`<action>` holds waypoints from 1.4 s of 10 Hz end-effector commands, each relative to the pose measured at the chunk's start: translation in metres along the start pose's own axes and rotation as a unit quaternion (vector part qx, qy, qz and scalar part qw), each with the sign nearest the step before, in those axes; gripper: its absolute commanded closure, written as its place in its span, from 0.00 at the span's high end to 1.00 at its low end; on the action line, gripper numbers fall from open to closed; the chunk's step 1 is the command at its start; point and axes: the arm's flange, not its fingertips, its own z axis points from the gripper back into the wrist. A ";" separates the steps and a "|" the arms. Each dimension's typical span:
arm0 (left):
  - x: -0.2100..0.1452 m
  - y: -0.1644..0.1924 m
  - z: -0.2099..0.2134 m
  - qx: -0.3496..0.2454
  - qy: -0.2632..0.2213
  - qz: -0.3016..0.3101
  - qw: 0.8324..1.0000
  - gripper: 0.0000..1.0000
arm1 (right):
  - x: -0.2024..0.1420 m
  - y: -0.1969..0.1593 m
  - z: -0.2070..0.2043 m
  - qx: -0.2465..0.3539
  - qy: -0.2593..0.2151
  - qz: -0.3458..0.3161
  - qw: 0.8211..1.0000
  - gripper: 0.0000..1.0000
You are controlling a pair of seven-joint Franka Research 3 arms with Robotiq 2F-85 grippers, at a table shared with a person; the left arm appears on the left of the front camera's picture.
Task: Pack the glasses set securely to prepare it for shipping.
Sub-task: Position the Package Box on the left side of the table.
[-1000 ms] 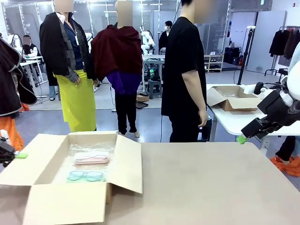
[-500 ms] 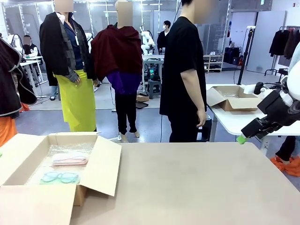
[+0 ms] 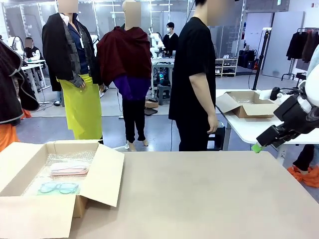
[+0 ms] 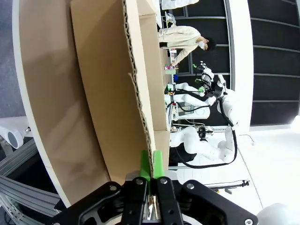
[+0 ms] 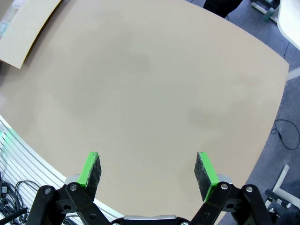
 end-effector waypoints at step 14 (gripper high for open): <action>-0.037 -0.063 0.037 0.131 -0.087 -0.052 0.986 1.00 | 0.002 0.001 0.001 -0.006 0.000 0.000 1.000 1.00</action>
